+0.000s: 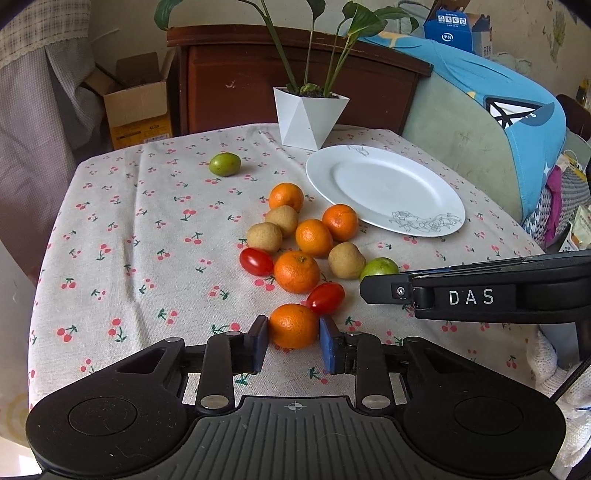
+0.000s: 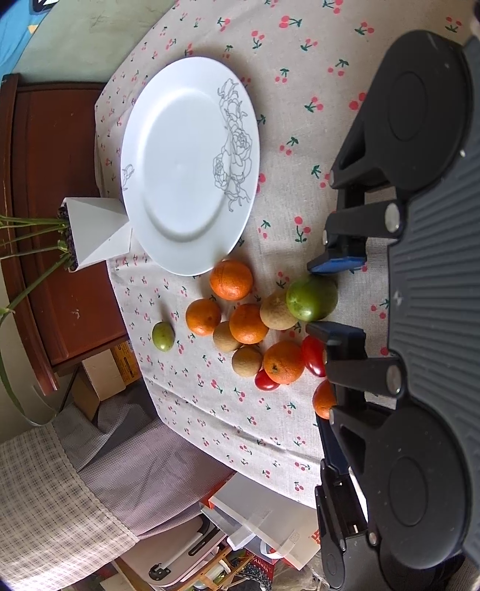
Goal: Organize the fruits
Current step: 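Grasp a tangerine with the left tool while the right tool grasps a green lime, then carry both fruits onto the white plate and open both tools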
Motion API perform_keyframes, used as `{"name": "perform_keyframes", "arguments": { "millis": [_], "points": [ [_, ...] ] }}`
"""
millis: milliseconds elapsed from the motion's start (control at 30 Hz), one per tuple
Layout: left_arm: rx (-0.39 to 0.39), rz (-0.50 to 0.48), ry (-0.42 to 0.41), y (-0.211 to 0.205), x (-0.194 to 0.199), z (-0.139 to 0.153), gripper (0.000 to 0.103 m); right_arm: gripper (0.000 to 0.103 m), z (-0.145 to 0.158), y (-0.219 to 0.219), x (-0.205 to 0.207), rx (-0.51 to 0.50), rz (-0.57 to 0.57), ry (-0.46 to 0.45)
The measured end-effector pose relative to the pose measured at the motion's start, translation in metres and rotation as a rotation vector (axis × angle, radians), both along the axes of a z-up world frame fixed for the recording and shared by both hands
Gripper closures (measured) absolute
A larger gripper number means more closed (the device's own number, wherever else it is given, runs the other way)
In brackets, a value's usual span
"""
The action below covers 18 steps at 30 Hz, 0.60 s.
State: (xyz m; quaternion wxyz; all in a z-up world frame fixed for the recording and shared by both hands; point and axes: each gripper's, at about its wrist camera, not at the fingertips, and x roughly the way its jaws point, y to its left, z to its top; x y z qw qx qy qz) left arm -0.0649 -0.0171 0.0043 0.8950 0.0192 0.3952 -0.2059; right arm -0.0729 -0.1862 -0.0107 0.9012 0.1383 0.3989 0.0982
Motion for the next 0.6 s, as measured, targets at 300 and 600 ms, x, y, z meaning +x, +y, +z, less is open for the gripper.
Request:
{"name": "perform_keyframes", "arguments": {
  "millis": [300,600],
  "points": [
    [-0.086,0.03,-0.025,0.001,0.008,0.017,0.077,0.075,0.013,-0.017,-0.001,0.03,-0.034,-0.026],
    [-0.142,-0.03,-0.068,-0.032,0.036,0.034,0.077,0.075,0.03,-0.061,0.017,0.026,-0.137,-0.053]
  ]
}}
